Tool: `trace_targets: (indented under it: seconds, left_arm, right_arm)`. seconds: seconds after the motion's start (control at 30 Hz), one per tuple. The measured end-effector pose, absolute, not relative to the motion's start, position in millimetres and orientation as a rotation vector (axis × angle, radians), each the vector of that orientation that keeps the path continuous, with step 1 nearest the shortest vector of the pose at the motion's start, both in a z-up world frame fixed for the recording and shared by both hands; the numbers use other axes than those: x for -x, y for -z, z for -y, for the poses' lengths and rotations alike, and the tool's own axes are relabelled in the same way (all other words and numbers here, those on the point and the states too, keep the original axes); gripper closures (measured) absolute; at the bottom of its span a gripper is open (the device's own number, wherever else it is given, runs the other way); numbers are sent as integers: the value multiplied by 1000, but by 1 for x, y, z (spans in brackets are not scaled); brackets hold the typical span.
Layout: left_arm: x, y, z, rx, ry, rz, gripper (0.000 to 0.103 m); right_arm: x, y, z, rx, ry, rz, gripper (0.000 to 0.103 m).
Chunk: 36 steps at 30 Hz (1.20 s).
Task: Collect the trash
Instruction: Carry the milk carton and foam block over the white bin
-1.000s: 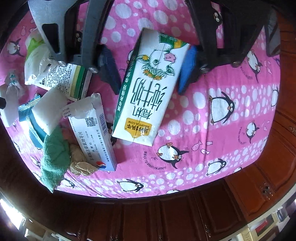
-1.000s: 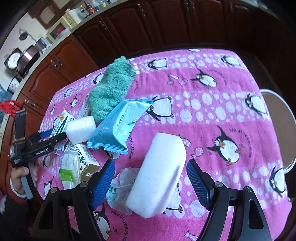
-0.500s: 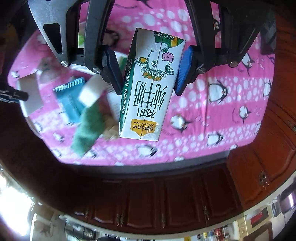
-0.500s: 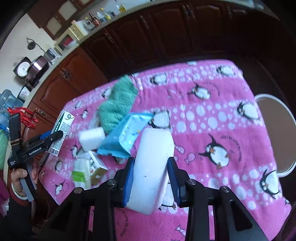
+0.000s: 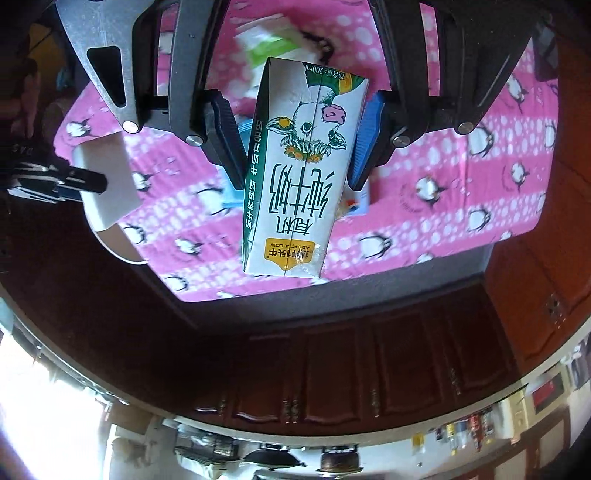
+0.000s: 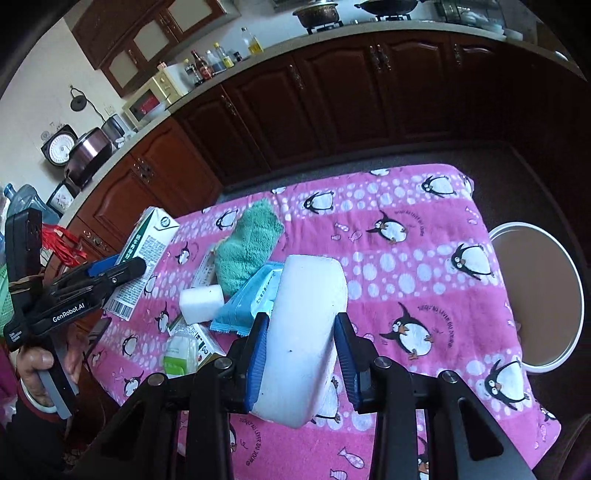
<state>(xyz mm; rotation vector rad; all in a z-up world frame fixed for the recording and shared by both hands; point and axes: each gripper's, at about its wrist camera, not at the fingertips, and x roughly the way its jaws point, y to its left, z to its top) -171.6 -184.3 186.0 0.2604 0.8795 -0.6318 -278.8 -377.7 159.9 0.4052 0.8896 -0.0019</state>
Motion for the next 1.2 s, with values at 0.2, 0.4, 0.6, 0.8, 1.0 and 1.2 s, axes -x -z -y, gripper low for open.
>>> trace_targets:
  seconds: [0.2, 0.4, 0.6, 0.8, 1.0, 1.2]
  left_arm:
    - [186, -195, 218, -286, 689, -856, 50]
    - [200, -200, 254, -313, 750, -842, 50]
    - [214, -203, 296, -342, 813, -835, 50]
    - [225, -200, 340, -384, 870, -838, 51]
    - [229, -190, 377, -420, 911, -862, 51]
    - [232, -176, 411, -449, 937, -890, 51]
  right_arm:
    - [288, -169, 392, -415, 26, -856, 69]
    - [303, -177, 419, -438, 79, -823, 69]
    - [320, -180, 449, -455, 147, -798, 69]
    - [337, -181, 482, -479, 218, -778, 69]
    - [351, -171, 517, -525, 281, -776, 69]
    - [362, -157, 543, -562, 324, -795, 69]
